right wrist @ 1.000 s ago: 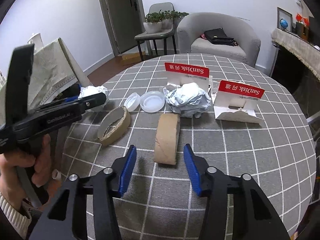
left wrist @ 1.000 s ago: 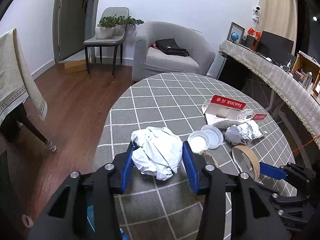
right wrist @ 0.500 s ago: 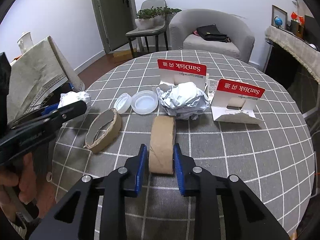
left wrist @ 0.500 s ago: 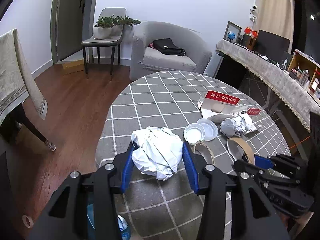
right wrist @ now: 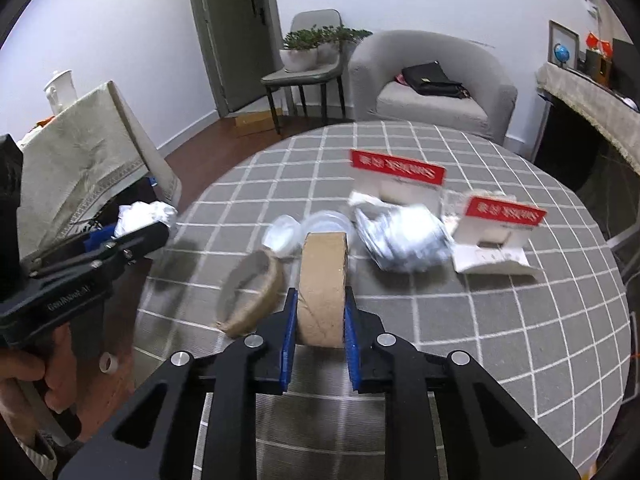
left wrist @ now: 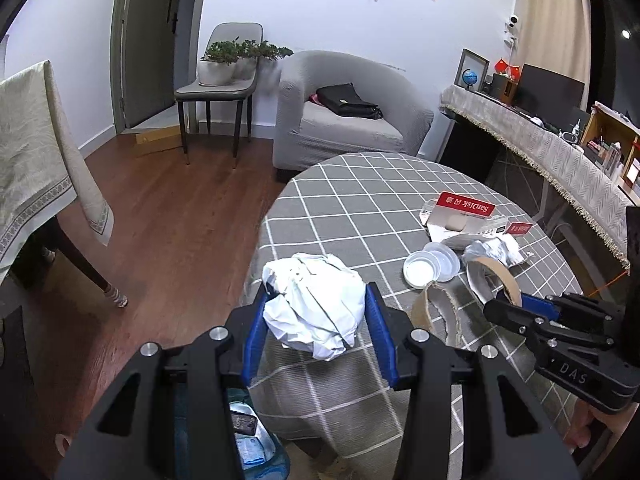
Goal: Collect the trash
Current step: 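Carry the crumpled paper and tape roll with both tools over the teal bin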
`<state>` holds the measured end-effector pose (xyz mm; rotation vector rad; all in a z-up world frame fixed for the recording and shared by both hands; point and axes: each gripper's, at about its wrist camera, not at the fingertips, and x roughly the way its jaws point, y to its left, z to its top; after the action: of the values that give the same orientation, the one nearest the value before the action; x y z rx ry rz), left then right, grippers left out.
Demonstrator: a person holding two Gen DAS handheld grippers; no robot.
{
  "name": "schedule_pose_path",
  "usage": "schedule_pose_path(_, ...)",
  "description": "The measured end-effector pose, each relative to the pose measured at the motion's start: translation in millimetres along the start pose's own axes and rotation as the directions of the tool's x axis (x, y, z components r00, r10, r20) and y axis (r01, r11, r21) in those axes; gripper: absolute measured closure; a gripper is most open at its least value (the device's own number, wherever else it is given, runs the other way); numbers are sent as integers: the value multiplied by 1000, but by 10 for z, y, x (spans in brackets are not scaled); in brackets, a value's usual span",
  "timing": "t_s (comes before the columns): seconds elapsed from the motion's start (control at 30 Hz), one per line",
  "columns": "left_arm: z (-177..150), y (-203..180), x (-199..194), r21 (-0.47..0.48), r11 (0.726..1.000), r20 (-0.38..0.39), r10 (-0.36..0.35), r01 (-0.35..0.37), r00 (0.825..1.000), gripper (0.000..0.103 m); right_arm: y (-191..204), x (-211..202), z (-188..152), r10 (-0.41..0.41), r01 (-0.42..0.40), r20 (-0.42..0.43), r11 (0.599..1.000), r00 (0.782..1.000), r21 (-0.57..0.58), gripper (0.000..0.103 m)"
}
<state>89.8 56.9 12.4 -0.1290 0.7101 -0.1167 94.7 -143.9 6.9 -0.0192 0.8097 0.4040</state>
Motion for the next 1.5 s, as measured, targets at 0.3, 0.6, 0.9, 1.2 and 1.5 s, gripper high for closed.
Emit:
schedule_pose_path(0.3, -33, 230, -124, 3, 999, 14, 40, -40, 999, 54, 200, -41, 104, 30, -30, 46, 1000, 998, -4, 82)
schedule_pose_path(0.6, -120, 505, -166, 2, 996, -13, 89, -89, 996, 54, 437, 10, 179, 67, -65, 55, 997, 996, -32, 82)
schedule_pose_path(0.9, -343, 785, -70, 13, 992, -91, 125, -125, 988, 54, 733, 80, 228, 159, -156, 54, 986, 986, -61, 82)
schedule_pose_path(1.2, -634, 1137, 68, -53, 989, -189, 125, -137, 974, 54, 1184, 182, 252, 230, -225, 30, 967, 973, -118, 82)
schedule_pose_path(1.5, -921, 1450, 200, -72, 984, -280, 135, -161, 950, 54, 1607, 389, 233, 263, -264, -27, 952, 964, -154, 82)
